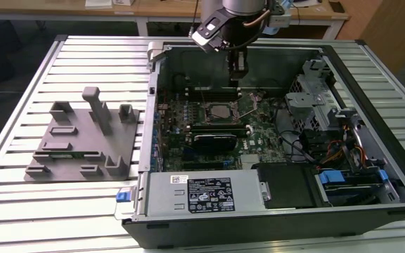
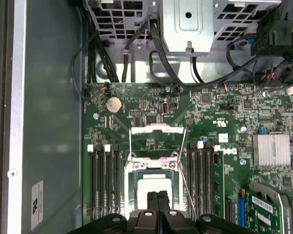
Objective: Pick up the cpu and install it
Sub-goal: 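Close the cpu cover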
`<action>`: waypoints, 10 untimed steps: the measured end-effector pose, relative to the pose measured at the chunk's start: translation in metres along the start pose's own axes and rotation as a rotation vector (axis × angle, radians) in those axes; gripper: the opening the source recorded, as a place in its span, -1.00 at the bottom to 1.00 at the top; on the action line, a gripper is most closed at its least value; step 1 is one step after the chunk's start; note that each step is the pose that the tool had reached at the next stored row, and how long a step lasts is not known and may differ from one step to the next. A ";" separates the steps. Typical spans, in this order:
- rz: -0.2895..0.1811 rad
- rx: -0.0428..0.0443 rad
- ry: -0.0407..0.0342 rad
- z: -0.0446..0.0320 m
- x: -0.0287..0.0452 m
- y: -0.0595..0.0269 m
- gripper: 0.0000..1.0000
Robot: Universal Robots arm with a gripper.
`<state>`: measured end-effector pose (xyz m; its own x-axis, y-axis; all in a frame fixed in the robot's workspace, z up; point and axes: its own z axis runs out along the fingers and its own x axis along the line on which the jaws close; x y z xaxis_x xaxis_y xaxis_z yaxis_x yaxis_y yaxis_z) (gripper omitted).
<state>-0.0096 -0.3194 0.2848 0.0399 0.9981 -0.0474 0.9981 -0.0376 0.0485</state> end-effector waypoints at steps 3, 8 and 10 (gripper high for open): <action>0.000 0.0000 -0.0001 0.0001 0.0004 0.0028 -0.79; 0.000 0.0001 -0.0001 0.0004 0.0011 0.0091 -0.79; 0.000 0.0000 0.0000 0.0005 0.0014 0.0106 -0.79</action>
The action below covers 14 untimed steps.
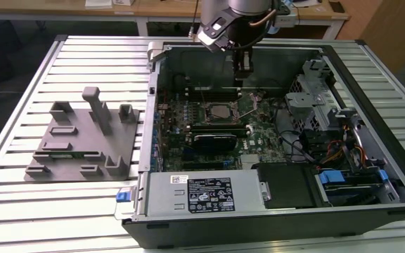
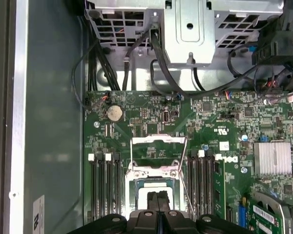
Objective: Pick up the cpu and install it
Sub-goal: 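Close the cpu cover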
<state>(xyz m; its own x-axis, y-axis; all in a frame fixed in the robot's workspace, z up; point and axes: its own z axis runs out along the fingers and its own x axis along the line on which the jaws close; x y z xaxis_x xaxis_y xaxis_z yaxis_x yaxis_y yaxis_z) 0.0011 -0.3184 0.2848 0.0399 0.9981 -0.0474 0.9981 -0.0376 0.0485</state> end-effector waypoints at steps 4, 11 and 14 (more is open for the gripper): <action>0.000 0.0001 -0.0001 0.0001 0.0010 0.0028 -0.79; 0.000 -0.0001 0.0001 0.0010 0.0028 0.0070 -0.79; 0.000 0.0001 -0.0004 0.0028 0.0035 0.0103 -0.79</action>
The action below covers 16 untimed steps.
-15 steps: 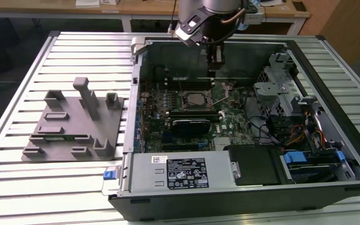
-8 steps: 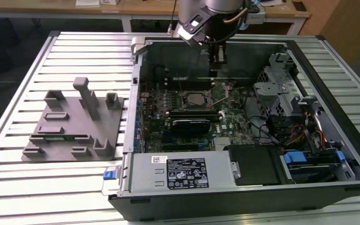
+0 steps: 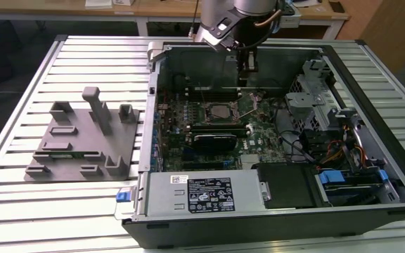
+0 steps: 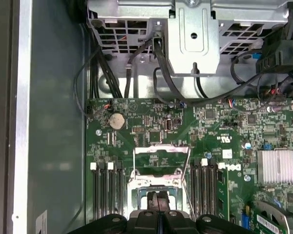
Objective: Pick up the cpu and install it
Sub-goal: 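Close the cpu cover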
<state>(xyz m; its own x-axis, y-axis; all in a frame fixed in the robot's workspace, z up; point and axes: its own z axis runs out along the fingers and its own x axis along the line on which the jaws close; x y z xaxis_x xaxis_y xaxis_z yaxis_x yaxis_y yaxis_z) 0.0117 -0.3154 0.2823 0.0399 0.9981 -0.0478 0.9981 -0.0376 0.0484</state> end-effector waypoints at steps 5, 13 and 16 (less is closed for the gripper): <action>0.000 0.0000 -0.0040 0.0029 0.0018 0.0056 -0.79; -0.001 -0.0002 -0.0114 0.0071 0.0050 0.0198 -0.79; -0.001 -0.0002 -0.0135 0.0090 0.0058 0.0237 -0.79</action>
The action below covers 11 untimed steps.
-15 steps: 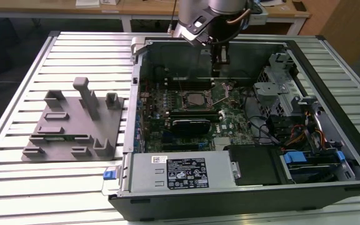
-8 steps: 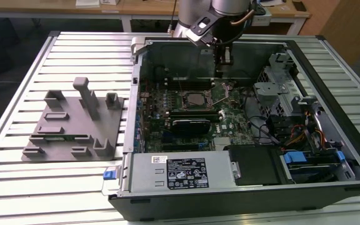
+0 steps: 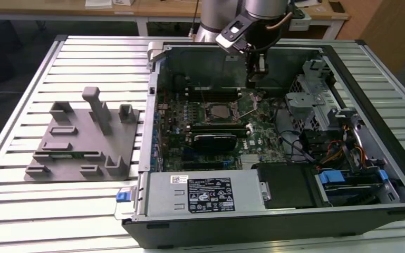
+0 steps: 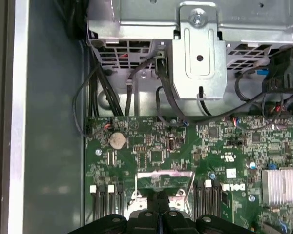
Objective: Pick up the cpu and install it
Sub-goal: 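Close the cpu cover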
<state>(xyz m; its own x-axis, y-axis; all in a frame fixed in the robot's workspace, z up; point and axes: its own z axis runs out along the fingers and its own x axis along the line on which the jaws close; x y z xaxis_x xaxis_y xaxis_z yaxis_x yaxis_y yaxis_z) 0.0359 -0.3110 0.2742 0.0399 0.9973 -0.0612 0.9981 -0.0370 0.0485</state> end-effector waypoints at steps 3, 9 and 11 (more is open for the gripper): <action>0.000 -0.0001 -0.0018 0.0025 0.0011 0.0041 -0.79; 0.000 0.0000 -0.0069 0.0076 0.0040 0.0119 -0.79; -0.001 0.0000 -0.0087 0.0093 0.0050 0.0147 -0.79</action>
<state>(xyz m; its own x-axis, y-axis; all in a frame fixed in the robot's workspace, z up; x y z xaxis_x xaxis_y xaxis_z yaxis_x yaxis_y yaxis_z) 0.0512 -0.3071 0.2654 0.0398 0.9968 -0.0699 0.9982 -0.0364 0.0485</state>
